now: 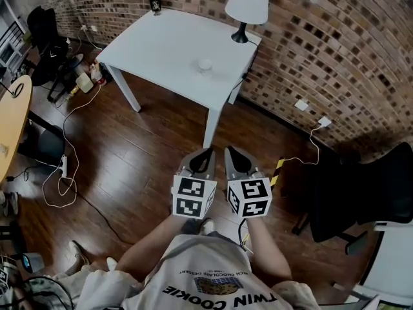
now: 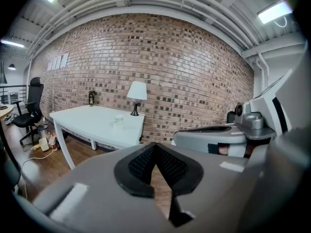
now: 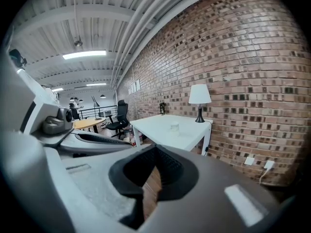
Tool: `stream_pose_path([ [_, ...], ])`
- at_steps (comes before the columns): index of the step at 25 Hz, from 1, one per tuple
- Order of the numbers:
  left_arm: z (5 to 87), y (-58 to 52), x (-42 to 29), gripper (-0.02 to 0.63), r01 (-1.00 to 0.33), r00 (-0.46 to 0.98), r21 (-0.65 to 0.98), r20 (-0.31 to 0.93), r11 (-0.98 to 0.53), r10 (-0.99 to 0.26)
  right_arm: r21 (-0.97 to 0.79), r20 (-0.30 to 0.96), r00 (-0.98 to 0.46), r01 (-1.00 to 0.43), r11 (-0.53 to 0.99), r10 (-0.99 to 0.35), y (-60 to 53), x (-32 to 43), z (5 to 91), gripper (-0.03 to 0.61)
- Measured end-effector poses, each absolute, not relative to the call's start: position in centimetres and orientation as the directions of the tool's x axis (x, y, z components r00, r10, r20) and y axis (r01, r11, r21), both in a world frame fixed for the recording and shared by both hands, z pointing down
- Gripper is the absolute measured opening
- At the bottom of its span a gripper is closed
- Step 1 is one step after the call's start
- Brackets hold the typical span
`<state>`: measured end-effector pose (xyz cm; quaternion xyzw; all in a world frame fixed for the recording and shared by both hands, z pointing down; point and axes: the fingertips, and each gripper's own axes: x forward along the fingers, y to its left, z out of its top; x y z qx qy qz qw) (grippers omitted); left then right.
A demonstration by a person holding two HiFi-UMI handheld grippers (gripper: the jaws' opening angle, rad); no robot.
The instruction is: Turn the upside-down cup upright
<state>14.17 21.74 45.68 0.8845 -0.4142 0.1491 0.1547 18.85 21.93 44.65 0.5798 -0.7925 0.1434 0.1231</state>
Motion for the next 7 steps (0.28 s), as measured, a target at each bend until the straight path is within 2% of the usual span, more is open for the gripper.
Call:
stream_pose_path([
  [7, 45.5, 24.5, 15.9, 0.002, -0.776, 0.616, 0.147, 0.391, -0.614, -0.684, -0.093, 0.361, -0.301, -0.953, 0.287, -0.883, 24.9, 20.0, 44.7, 0.003],
])
